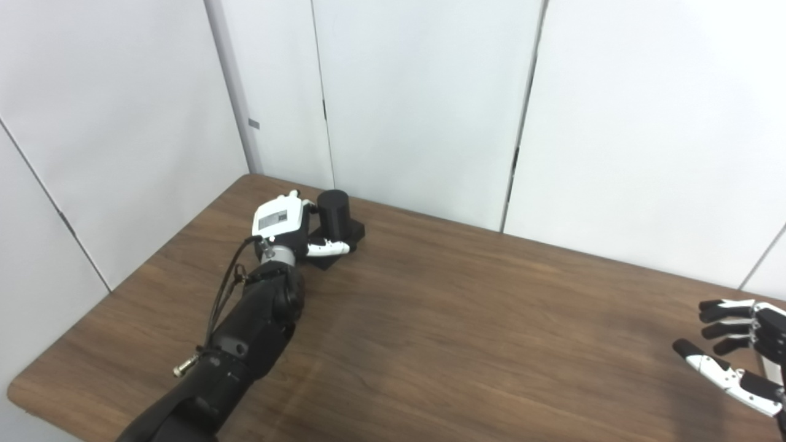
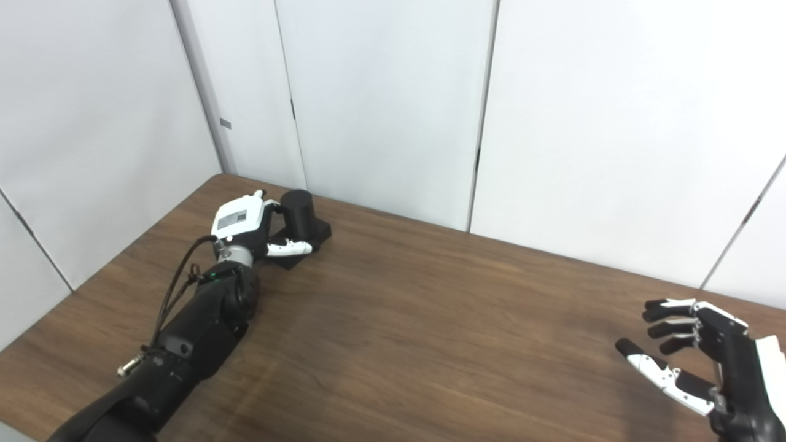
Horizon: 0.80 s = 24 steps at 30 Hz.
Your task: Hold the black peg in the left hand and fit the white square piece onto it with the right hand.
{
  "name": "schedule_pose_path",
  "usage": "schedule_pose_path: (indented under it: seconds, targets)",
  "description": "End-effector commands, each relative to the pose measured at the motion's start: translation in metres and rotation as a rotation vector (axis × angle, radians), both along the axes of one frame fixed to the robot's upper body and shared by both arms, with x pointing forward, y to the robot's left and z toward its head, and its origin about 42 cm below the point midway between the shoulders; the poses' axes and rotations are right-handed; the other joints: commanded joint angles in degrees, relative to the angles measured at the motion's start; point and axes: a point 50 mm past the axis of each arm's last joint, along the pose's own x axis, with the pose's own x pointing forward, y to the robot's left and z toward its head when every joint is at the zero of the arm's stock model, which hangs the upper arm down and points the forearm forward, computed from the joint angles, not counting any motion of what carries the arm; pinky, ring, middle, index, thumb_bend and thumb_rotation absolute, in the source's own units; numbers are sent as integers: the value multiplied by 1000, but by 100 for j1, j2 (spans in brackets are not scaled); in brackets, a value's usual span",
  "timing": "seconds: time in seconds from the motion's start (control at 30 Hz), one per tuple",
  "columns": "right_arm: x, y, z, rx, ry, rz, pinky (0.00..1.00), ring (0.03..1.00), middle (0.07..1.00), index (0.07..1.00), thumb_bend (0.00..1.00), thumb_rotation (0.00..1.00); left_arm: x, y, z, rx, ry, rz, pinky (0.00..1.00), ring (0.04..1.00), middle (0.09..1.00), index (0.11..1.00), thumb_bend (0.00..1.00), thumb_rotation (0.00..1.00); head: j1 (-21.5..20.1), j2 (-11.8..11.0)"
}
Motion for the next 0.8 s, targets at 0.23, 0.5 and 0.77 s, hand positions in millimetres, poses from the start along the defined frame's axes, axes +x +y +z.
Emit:
schedule_pose_path:
  seconds: [0.23,0.5,0.77]
  targets:
    - [6,-6,16,9,-108,14,399,508,623,491,498,114,16,2,24,63,-69,3,839,989,990,767,1000,571,32,-82]
    - [6,-7,18,15,-104,17,400,510,629,491,498,113,14,3,21,98,-64,8,828,990,985,733,1000,546,28,-60]
    - [5,-8,20,8,-111,15,398,512,623,491,498,113,12,5,21,166,-66,9,837,977,963,685,1000,532,62,-32]
